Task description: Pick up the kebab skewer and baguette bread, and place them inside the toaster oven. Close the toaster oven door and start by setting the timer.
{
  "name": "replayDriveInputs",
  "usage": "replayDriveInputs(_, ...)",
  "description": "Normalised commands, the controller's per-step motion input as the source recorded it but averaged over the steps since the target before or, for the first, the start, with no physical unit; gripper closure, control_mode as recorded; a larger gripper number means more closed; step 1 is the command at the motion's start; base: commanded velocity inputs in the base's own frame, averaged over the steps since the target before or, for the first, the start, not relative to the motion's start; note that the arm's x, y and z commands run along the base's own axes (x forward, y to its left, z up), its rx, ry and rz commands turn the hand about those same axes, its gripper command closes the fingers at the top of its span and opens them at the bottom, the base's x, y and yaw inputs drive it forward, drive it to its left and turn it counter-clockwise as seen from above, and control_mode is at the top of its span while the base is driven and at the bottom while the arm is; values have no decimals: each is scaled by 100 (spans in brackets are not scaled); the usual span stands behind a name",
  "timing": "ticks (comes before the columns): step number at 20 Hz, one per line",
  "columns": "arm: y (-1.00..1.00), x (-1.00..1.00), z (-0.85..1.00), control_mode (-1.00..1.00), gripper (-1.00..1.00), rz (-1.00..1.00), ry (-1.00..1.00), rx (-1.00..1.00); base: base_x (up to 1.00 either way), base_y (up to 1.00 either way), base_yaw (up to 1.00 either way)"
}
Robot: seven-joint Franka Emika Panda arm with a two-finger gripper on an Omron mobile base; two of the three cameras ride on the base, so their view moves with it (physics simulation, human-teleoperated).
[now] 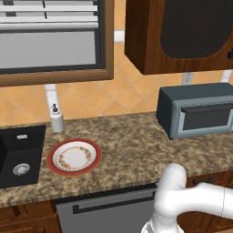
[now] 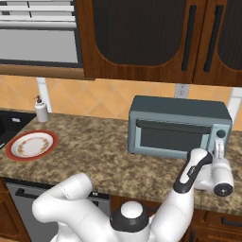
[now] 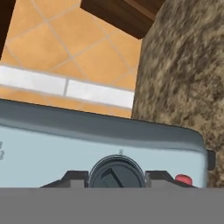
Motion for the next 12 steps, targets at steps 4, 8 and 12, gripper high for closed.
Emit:
replayDriveInputs(4,0,0,18,-100,100,0,6,14,0,0,0)
replayDriveInputs(8,0,0,7,-100,100,0,1,15,0,0,0)
replayDriveInputs(12,0,0,0,-100,100,0,0,14,0,0,0)
